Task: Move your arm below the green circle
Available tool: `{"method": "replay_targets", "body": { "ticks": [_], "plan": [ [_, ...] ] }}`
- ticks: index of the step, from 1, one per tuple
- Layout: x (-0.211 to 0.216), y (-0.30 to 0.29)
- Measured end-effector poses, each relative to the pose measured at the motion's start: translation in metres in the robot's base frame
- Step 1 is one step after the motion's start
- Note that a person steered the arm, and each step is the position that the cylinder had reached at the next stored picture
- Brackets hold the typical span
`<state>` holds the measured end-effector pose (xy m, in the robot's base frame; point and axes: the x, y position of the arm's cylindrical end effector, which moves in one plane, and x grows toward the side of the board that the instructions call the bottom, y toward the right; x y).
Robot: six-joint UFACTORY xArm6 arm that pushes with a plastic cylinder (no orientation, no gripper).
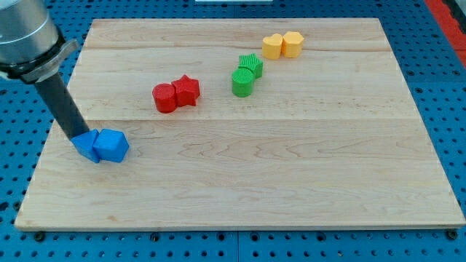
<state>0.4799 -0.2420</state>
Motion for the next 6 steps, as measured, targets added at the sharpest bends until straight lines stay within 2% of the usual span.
{"method": "replay_targets", "body": {
  "ticks": [2,3,4,6],
  "plan": [
    [-0.004,-0.009],
    [-0.031,-0.005],
    [-0.027,0.007],
    [-0.041,0.083]
  ]
}}
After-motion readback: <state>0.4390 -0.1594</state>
